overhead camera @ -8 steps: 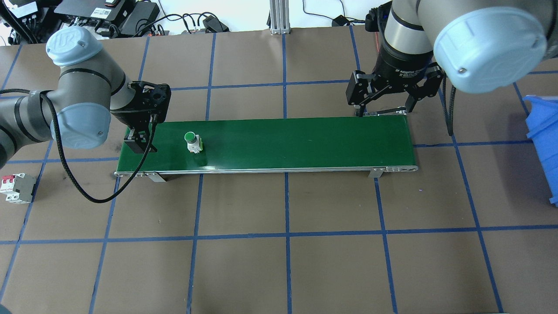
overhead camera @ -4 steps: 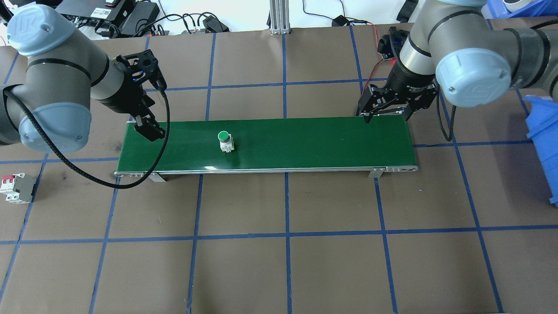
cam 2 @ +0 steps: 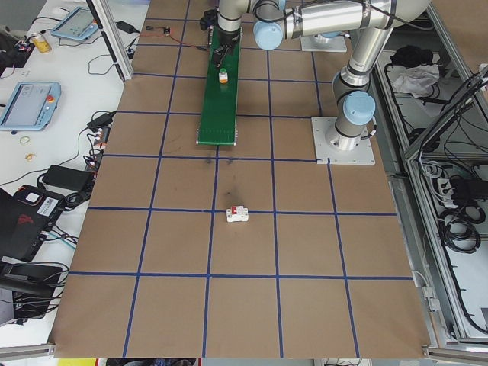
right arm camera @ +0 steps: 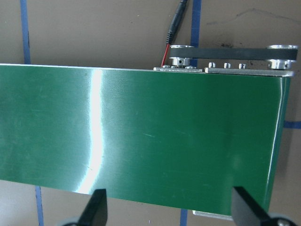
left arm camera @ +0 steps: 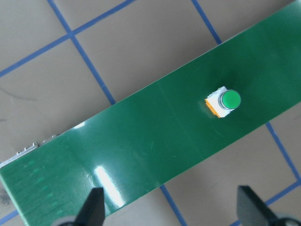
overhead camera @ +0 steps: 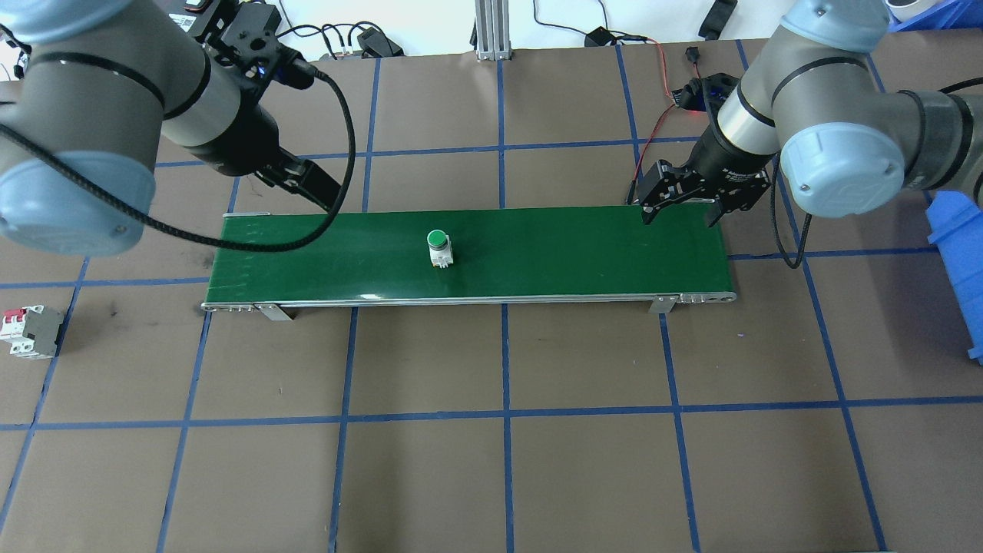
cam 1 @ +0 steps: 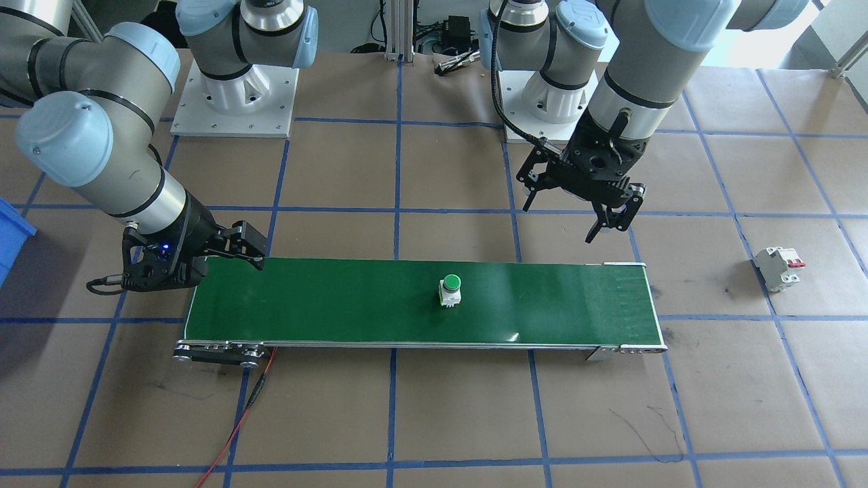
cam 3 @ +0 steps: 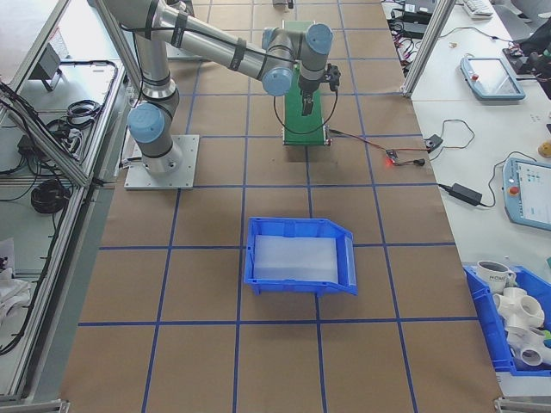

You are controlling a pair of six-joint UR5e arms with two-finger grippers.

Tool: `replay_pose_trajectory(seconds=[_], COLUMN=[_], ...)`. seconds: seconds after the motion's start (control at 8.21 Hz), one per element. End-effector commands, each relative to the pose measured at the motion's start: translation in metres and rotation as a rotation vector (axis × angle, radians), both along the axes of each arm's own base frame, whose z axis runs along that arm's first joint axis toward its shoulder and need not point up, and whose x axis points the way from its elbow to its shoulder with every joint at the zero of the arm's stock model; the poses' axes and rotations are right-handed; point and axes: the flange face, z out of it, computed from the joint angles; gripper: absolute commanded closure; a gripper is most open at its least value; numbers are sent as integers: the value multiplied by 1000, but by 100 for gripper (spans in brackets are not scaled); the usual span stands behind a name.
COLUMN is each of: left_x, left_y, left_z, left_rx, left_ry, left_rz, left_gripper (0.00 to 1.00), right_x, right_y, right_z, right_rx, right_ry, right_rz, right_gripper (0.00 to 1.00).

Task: Move button from left to right

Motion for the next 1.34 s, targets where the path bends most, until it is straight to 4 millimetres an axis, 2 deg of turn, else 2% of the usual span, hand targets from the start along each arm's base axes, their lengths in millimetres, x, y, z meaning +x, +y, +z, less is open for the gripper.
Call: replay_pose_trajectory(seconds=[0.0, 0.12, 0.37, 0.61, 0.73, 0.85, 1.22], left_x=[-2, 0, 2, 8, 14, 14, 14], left_y=[-15, -21, -17, -16, -18, -14, -2], left_z=[89, 107, 126, 127, 124, 129, 142], left_rx=[112, 149, 181, 180, 167, 156, 129], left_ry=[-5, -20, -50, -57, -115, -113, -105], left_rz=[388, 495, 524, 590, 595, 590, 582], left_gripper=[0, 0, 0, 0, 0, 0, 0], right_x=[17, 25, 39, 70, 79, 86, 85], right_y=[6, 8, 10, 9, 2, -3, -11], right_z=[-7, -7, -4, 5, 5, 3, -22], right_rx=[18, 14, 31, -19, -48, -50, -13], right_ry=[-49, -47, -40, -48, -51, -51, -27], right_rz=[-93, -79, -155, -181, -184, -182, -172], right_gripper=[4, 4, 4, 0, 0, 0, 0])
